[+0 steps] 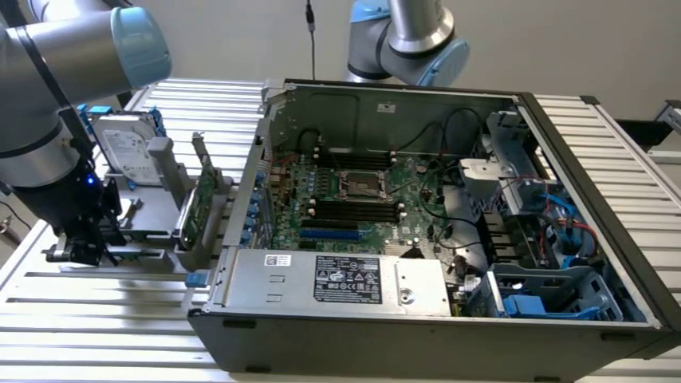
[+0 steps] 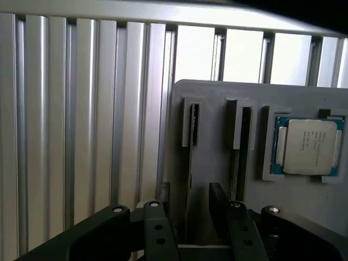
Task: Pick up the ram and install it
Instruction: 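Pick up the ram and move it above insertion slot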
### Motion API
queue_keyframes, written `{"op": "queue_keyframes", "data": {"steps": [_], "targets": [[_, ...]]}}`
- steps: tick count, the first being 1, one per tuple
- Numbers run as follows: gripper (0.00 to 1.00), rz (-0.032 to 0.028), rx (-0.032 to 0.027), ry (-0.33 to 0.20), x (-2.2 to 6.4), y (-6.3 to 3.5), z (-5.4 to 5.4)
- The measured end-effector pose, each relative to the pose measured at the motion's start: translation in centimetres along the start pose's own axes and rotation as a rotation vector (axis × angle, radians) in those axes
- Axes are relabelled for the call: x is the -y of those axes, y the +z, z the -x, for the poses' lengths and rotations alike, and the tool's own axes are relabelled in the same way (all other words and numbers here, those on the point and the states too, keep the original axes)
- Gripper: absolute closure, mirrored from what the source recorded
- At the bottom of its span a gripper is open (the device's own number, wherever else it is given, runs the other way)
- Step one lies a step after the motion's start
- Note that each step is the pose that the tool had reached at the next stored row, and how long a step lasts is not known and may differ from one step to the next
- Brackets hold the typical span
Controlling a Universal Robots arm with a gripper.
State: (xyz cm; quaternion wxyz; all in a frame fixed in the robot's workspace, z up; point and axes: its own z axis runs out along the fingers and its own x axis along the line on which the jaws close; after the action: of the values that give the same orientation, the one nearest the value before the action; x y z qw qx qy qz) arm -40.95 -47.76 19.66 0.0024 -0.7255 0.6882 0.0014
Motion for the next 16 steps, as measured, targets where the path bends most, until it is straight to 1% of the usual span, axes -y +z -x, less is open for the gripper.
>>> {"op": "queue_keyframes", "data": {"steps": [4, 6, 8, 10, 11, 13, 16], "targets": [[0.58, 0.0005, 0.0021, 0.021, 0.00, 0.02, -0.04], [0.58, 0.0003, 0.0064, 0.026, 0.01, 0.03, -0.07], [0.58, -0.0002, 0.0160, 0.029, 0.00, 0.03, -0.12], [0.58, -0.0006, 0.0291, 0.032, -0.01, 0.02, -0.22], [0.58, -0.0008, 0.0335, 0.033, -0.01, 0.02, -0.30], [0.58, -0.0005, 0.0388, 0.036, -0.02, 0.02, -0.47], [0.58, 0.0000, 0.0447, 0.042, -0.03, 0.02, -0.70]]}}
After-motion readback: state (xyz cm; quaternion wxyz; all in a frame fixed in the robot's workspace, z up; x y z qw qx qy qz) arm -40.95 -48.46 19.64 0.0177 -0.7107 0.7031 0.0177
